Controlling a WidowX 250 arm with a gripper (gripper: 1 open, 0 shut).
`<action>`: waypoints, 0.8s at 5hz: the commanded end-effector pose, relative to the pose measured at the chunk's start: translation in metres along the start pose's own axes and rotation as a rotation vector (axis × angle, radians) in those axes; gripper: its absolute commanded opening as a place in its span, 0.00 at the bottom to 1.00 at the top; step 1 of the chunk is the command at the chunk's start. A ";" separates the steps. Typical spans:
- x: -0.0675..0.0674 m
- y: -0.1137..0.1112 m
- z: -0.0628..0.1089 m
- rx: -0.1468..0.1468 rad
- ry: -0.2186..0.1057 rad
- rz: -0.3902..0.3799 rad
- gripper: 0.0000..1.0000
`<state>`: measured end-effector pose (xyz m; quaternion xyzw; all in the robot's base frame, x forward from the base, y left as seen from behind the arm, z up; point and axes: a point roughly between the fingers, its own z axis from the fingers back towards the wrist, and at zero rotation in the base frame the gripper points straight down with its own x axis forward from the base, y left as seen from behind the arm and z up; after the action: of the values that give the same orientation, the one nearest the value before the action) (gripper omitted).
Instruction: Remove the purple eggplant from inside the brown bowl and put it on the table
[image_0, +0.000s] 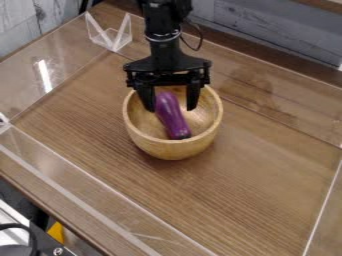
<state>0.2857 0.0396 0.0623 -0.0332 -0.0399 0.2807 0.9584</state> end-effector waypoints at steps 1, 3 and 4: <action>0.002 -0.005 0.004 -0.004 -0.027 -0.010 1.00; 0.000 -0.009 0.002 0.000 -0.032 -0.013 1.00; -0.001 -0.012 0.001 0.002 -0.034 -0.014 1.00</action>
<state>0.2874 0.0298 0.0573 -0.0258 -0.0412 0.2784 0.9592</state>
